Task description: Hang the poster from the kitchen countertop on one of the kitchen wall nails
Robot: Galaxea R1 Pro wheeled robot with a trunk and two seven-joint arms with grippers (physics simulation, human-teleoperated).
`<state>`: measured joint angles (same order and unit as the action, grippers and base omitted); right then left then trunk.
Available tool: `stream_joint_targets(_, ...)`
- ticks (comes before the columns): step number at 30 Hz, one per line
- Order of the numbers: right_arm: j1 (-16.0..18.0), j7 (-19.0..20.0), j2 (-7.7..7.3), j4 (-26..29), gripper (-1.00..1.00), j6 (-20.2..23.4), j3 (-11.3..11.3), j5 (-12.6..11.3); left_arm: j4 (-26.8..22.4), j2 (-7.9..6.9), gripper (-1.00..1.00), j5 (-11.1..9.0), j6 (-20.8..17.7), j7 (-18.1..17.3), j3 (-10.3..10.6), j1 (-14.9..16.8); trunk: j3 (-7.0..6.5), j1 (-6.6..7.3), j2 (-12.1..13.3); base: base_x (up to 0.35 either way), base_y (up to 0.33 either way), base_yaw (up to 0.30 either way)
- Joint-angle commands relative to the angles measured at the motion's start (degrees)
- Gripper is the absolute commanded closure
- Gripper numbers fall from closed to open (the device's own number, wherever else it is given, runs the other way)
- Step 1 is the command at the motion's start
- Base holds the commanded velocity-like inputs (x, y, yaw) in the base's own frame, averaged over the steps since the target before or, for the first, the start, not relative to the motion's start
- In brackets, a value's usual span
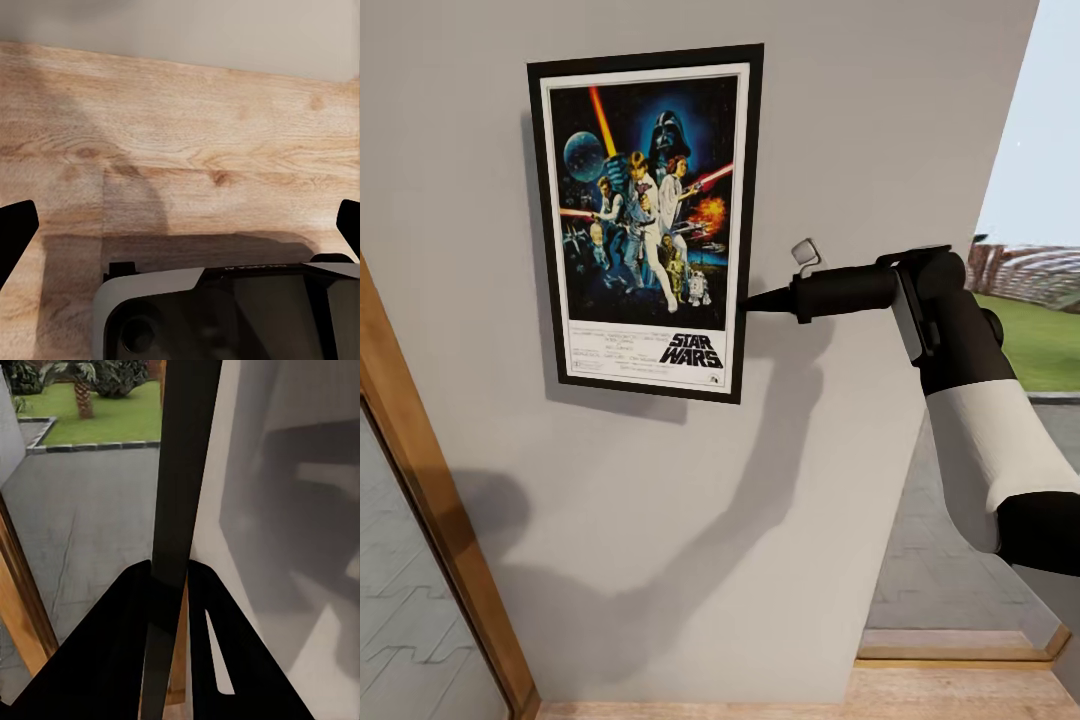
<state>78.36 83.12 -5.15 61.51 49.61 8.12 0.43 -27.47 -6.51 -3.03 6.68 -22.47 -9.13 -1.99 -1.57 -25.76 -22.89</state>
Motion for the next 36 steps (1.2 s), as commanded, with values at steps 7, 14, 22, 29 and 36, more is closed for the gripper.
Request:
stream_joint_targets(7, 0.02, 0.28, -0.03, 0.01, 1.00, 0.76, 0.06, 0.01, -0.04, 0.01, -1.00, -0.31, -0.09, -0.38, -0.18, -0.03, 0.01, -0.02, -0.03, 0.063, 0.000, 0.000)
stream_joint_targets(14, 0.04, 0.25, -0.03, 0.01, 1.00, 0.75, 0.05, 0.01, -0.04, 0.01, -1.00, -0.31, -0.09, -0.38, -0.18, -0.03, 0.01, -0.02, -0.03, 0.171, 0.000, 0.000)
stream_joint_targets(22, -0.31, -0.06, -0.20, -0.28, 1.00, 0.64, -0.02, 0.12, 0.02, 0.17, -1.00, -0.32, -0.07, -0.18, -0.18, -0.03, 0.01, -0.02, -0.03, 0.018, 0.000, 0.000)
stream_joint_targets(29, -0.31, -0.06, -0.20, -0.28, 1.00, 0.65, -0.02, 0.11, 0.03, 0.17, -1.00, -0.32, -0.07, -0.17, -0.18, -0.03, 0.01, -0.02, -0.03, 0.000, 0.000, 0.000)
stream_joint_targets(36, -0.31, -0.06, -0.20, -0.28, 1.00, 0.65, -0.02, 0.11, 0.03, 0.17, -1.00, -0.32, -0.07, -0.17, -0.18, -0.03, 0.01, -0.02, -0.03, 0.000, 0.000, 0.000)
